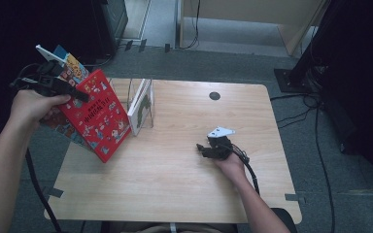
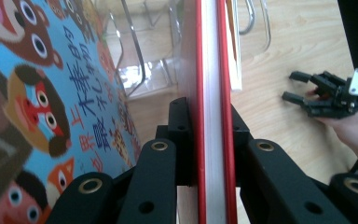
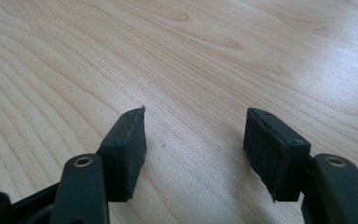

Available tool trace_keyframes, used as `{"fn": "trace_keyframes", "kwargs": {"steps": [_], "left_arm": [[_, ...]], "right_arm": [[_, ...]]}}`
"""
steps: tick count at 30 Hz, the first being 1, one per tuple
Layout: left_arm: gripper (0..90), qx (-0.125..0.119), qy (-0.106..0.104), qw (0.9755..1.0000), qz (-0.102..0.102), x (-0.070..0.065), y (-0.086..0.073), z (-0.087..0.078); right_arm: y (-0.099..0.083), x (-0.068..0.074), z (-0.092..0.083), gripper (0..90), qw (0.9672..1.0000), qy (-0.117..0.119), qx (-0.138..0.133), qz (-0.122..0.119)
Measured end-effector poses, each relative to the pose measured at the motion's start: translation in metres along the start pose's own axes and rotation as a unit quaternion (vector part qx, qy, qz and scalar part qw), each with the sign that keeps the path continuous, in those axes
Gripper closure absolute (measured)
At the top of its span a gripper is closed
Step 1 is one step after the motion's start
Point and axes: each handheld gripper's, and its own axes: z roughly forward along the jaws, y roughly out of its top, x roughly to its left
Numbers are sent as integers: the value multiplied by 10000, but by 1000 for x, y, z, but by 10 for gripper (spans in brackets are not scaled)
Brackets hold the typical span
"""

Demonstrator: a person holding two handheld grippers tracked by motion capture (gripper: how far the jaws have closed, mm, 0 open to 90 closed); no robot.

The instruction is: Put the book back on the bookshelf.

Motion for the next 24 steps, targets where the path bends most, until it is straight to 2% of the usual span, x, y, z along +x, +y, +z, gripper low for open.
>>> {"fn": "trace_keyframes", "kwargs": {"steps": [5,10,15,24], "left_arm": [[797,70,52,10000,-49,2,7,2],[797,40,143,9999,-66,3,11,-1],[797,-58,143,9998,-79,5,16,-1],[796,-73,256,9996,-87,10,27,15]], "right_arm": [[0,0,0,392,10000,1,1,0],[0,0,0,391,10000,0,1,0],[0,0,0,391,10000,2,2,3],[0,0,0,391,10000,2,-4,1]]}}
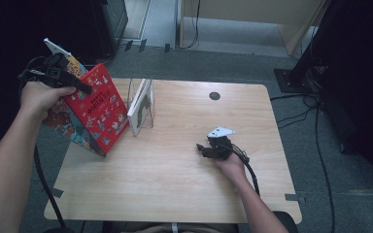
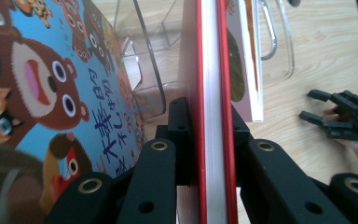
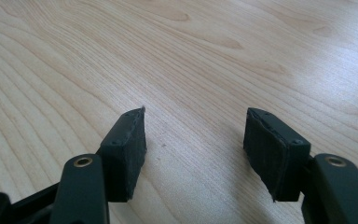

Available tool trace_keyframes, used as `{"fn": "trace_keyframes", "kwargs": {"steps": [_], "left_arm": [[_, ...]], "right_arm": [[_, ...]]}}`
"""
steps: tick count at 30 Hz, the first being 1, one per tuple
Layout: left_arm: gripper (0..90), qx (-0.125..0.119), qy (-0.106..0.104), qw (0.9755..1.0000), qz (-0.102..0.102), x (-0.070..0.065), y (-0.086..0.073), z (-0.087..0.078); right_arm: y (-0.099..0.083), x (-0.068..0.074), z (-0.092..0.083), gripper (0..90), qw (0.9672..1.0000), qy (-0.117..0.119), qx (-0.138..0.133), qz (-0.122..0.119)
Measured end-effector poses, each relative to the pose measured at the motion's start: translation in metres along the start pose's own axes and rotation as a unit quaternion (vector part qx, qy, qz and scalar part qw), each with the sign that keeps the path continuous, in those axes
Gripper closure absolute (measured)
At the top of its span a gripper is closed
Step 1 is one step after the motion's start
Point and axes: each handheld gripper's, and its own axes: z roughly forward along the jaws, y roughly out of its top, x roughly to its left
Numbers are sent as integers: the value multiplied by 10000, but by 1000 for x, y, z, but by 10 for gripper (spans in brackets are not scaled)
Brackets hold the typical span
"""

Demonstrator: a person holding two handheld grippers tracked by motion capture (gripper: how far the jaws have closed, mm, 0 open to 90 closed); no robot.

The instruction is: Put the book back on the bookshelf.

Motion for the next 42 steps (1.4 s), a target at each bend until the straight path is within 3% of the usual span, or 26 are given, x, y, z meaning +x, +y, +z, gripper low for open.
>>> {"fn": "trace_keyframes", "kwargs": {"steps": [7,25,29,38,42], "left_arm": [[795,-67,49,10000,-49,2,3,3],[762,599,78,9982,46,0,5,15],[767,597,57,9982,42,-2,7,18],[792,602,40,9979,-248,3,11,17],[794,520,31,9983,-277,1,14,16]], "right_arm": [[0,0,0,391,10000,1,0,0],[0,0,0,392,10000,14,5,-15],[0,0,0,392,10000,14,5,-14],[0,0,0,394,10000,26,10,-9],[0,0,0,394,10000,25,14,0]]}}
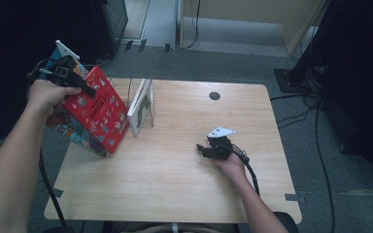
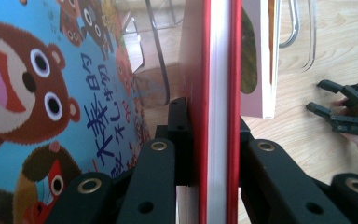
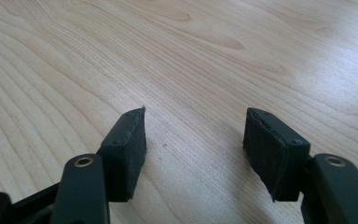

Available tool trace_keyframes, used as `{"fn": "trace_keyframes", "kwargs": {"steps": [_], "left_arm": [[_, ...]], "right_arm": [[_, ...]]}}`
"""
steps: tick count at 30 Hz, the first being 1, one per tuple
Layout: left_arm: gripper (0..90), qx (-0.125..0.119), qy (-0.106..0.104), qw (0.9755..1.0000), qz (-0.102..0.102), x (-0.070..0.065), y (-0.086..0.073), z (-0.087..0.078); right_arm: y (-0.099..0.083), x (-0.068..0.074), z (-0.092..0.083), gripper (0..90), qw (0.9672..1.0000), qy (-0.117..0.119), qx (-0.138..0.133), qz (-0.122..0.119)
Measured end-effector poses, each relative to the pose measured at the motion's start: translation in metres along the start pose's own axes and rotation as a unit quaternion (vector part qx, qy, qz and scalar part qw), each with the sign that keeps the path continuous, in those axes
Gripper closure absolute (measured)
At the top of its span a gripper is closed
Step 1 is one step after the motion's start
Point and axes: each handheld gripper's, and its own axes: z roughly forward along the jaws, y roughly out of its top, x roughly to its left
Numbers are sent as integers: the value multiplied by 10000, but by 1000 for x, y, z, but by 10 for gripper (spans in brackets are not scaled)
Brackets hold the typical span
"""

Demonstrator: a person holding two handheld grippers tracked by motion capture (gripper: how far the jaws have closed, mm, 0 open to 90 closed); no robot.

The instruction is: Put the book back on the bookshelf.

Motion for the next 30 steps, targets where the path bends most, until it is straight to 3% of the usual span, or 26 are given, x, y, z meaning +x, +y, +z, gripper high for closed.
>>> {"fn": "trace_keyframes", "kwargs": {"steps": [6,15,24,30], "left_arm": [[795,-61,71,10000,-32,-4,12,-3],[796,-82,193,9997,-128,0,27,11],[794,-209,103,9996,-155,7,32,14],[789,-211,158,9996,-131,7,31,14]], "right_arm": [[0,0,0,394,10000,3,3,9],[0,0,0,395,10000,-1,-8,1],[0,0,0,395,10000,4,-1,3],[0,0,0,395,10000,5,-2,-2]]}}
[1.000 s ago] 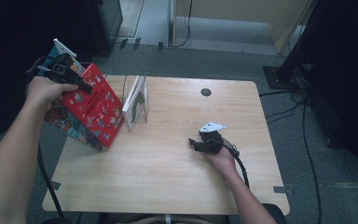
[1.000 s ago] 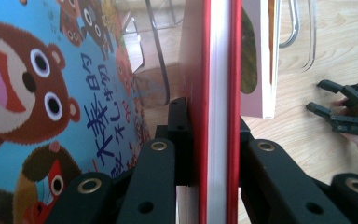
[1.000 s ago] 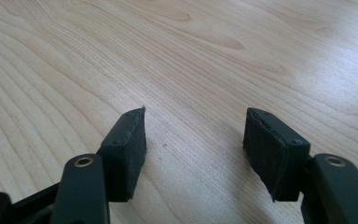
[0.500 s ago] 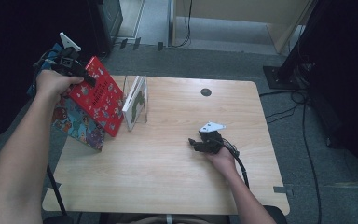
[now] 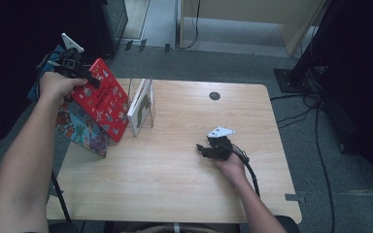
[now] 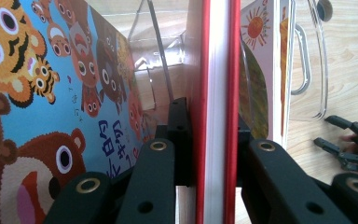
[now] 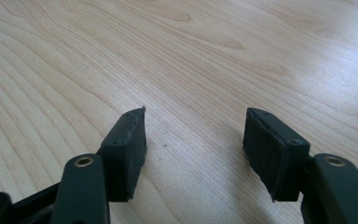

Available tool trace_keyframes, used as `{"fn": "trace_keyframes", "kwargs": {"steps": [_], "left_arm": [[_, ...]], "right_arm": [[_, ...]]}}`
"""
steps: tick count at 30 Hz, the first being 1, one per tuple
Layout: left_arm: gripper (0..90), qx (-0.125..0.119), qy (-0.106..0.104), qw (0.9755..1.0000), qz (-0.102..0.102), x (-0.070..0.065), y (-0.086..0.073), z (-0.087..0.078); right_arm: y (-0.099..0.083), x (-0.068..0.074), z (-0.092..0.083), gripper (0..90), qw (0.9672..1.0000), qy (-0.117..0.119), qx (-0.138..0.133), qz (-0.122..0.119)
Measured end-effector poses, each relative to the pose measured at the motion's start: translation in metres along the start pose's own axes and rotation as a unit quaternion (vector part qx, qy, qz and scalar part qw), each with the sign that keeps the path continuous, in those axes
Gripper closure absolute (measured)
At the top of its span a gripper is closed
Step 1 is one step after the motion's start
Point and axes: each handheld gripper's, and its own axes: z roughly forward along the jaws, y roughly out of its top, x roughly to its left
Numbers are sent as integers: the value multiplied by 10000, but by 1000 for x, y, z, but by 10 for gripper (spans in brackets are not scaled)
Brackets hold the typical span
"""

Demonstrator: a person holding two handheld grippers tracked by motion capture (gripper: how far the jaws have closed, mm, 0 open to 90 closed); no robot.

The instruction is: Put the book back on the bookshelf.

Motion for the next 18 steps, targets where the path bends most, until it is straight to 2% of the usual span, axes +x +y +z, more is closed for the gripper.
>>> {"fn": "trace_keyframes", "kwargs": {"steps": [3,5,10,11,12,15,18], "left_arm": [[778,9,37,10000,-45,-1,0,0],[771,13,43,10000,23,-1,-1,0],[735,-74,-38,10000,45,0,-2,-2],[719,-108,-62,9999,34,-1,-2,-2],[664,-145,-113,9998,3,-1,-1,-4],[643,-126,-53,9999,13,-1,-1,-4],[596,-216,-30,9998,51,-1,-3,-7]], "right_arm": [[0,0,0,395,10000,-2,1,1],[0,0,0,394,10000,-1,0,-3],[0,0,0,394,10000,-1,-6,-11],[0,0,0,394,10000,0,0,-3],[0,0,0,391,10000,0,0,-2],[0,0,0,390,10000,-9,-9,-28],[0,0,0,390,10000,-8,-8,-26]]}}
